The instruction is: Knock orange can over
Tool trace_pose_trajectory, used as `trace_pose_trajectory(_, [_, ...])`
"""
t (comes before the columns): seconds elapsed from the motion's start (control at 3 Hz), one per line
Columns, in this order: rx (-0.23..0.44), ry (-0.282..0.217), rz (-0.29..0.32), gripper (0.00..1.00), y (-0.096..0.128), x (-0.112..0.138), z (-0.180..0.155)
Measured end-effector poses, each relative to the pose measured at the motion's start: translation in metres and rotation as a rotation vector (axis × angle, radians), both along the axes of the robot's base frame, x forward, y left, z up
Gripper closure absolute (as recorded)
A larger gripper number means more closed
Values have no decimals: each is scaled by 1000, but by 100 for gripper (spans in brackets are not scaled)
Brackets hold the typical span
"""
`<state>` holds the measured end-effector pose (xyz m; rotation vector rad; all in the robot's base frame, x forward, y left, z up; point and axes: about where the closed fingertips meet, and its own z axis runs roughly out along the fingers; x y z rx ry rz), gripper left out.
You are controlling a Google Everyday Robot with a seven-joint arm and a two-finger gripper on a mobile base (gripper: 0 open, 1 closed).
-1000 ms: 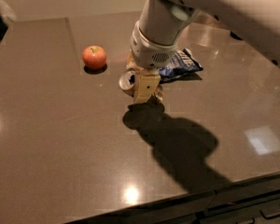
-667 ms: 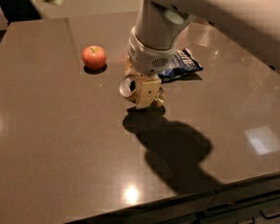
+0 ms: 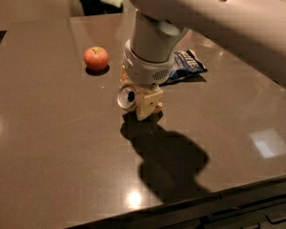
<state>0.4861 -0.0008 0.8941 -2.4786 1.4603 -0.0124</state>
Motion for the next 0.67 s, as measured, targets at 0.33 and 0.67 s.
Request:
trace_pose_trajectory(0.33, [-11,7,33,0,1,-10,-6])
trace_pose_trajectory(0.67, [-11,7,33,0,1,-10,-6])
